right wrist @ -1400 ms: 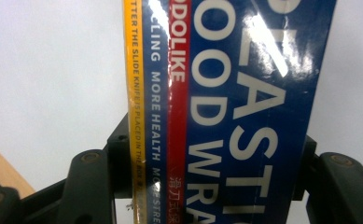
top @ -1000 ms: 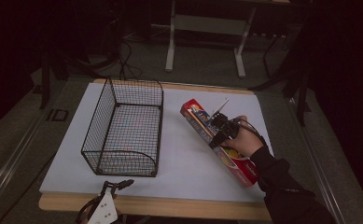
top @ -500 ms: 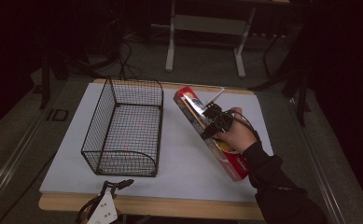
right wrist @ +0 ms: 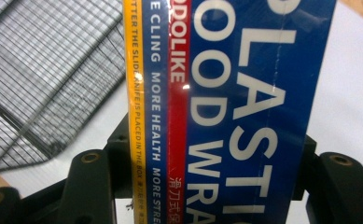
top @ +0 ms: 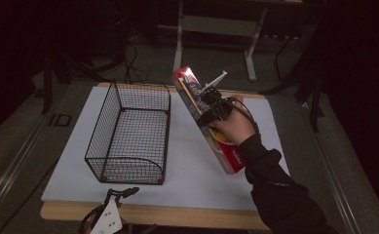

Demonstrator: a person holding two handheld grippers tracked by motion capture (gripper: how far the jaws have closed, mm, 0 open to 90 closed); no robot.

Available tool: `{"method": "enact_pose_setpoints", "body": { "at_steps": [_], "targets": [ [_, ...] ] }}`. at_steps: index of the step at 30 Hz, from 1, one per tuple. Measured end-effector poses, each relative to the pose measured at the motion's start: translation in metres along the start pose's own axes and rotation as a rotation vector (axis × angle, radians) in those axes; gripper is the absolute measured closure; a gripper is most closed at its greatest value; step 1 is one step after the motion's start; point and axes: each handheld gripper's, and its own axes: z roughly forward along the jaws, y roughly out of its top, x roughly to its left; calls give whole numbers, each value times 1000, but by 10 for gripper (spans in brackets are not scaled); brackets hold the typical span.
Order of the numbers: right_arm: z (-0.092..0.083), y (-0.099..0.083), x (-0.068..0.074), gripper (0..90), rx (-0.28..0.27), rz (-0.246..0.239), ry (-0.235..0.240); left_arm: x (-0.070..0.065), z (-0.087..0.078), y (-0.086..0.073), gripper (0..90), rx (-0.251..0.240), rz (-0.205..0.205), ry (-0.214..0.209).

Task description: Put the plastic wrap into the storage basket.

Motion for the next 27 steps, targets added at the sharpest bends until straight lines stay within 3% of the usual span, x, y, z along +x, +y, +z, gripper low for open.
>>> {"method": "enact_pose_setpoints", "body": {
  "at_steps": [13, 17, 18, 23, 27],
  "targets": [
    [-14, 42, 36, 397, -94, -4, 24, 0, -1, 0, 0, -1, 2, 3],
    [-16, 49, 40, 397, -109, 2, 33, 0, -2, 0, 0, -4, 1, 3],
    [-17, 59, 47, 397, -132, 10, 33, 0, -2, 0, 0, -5, 0, 1],
    [-16, 70, 57, 397, -138, 7, 22, 1, -2, 0, 0, -6, 0, 0],
    [-12, 84, 75, 397, -171, 1, 25, 0, -3, 0, 0, -10, -1, -4]
  ]
}}
